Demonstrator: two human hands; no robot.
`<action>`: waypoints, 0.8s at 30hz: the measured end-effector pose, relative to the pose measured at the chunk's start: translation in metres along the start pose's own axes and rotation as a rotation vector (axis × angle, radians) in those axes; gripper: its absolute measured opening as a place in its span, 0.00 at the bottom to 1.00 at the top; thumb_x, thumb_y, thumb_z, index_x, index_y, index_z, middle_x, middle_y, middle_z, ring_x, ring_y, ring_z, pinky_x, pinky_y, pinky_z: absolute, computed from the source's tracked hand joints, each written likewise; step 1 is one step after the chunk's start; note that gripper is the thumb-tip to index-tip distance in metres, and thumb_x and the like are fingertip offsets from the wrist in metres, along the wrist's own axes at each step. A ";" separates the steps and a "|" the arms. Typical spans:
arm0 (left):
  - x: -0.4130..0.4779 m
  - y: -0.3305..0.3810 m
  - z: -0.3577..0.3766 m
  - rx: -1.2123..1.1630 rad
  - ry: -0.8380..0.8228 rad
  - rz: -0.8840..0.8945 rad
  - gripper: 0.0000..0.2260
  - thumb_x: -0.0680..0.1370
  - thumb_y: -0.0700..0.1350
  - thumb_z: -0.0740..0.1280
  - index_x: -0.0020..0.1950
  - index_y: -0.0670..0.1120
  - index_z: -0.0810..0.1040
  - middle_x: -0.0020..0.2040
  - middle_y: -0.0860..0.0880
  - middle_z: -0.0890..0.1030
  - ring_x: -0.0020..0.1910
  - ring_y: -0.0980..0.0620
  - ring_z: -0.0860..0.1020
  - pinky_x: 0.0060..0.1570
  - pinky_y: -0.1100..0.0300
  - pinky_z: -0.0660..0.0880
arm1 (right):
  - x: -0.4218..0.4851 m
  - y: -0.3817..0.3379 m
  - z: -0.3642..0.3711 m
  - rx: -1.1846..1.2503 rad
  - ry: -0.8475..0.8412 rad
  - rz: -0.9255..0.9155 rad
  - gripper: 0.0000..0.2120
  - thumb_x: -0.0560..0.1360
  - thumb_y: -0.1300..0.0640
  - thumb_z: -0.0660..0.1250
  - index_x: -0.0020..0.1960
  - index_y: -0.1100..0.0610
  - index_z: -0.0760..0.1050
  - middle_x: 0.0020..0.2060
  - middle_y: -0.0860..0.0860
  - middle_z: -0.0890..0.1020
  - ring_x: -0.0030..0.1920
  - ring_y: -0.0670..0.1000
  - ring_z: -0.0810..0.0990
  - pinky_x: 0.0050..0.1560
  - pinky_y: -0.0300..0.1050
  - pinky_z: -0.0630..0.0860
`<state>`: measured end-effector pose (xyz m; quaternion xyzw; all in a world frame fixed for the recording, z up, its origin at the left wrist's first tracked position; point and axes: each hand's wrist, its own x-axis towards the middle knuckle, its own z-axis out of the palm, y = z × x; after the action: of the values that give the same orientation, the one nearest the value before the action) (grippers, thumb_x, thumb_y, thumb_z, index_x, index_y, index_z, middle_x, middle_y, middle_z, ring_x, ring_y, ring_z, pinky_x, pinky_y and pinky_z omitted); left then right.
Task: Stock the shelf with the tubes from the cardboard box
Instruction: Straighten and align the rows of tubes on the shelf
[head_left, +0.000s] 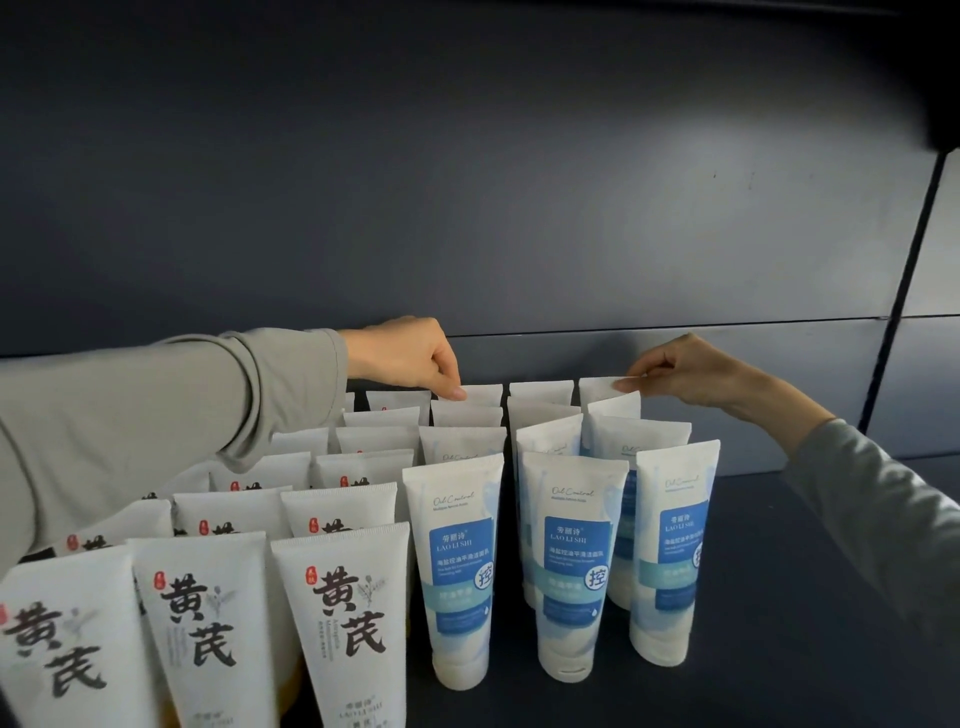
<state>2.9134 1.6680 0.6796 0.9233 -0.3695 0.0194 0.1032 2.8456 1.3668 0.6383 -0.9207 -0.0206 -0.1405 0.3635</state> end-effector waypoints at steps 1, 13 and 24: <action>-0.002 0.001 -0.002 -0.008 0.015 0.008 0.09 0.73 0.52 0.70 0.44 0.48 0.84 0.36 0.61 0.81 0.38 0.63 0.77 0.47 0.58 0.77 | 0.000 0.000 0.000 -0.018 -0.006 0.007 0.05 0.71 0.58 0.72 0.36 0.55 0.81 0.25 0.43 0.76 0.22 0.37 0.70 0.22 0.26 0.63; -0.038 0.017 -0.012 -0.149 -0.052 0.133 0.06 0.74 0.51 0.69 0.43 0.49 0.83 0.20 0.66 0.72 0.22 0.69 0.70 0.25 0.78 0.63 | -0.026 -0.067 0.000 -0.124 -0.190 -0.177 0.14 0.67 0.41 0.72 0.42 0.52 0.84 0.39 0.50 0.84 0.41 0.49 0.79 0.41 0.38 0.74; -0.030 0.025 -0.001 -0.078 -0.027 0.129 0.05 0.73 0.51 0.70 0.39 0.52 0.80 0.19 0.67 0.70 0.23 0.70 0.70 0.27 0.78 0.63 | -0.034 -0.089 0.017 -0.289 -0.302 -0.204 0.07 0.73 0.52 0.71 0.45 0.55 0.84 0.40 0.42 0.84 0.40 0.38 0.80 0.49 0.37 0.76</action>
<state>2.8745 1.6714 0.6817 0.8929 -0.4302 -0.0010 0.1326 2.8047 1.4459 0.6760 -0.9669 -0.1474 -0.0386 0.2044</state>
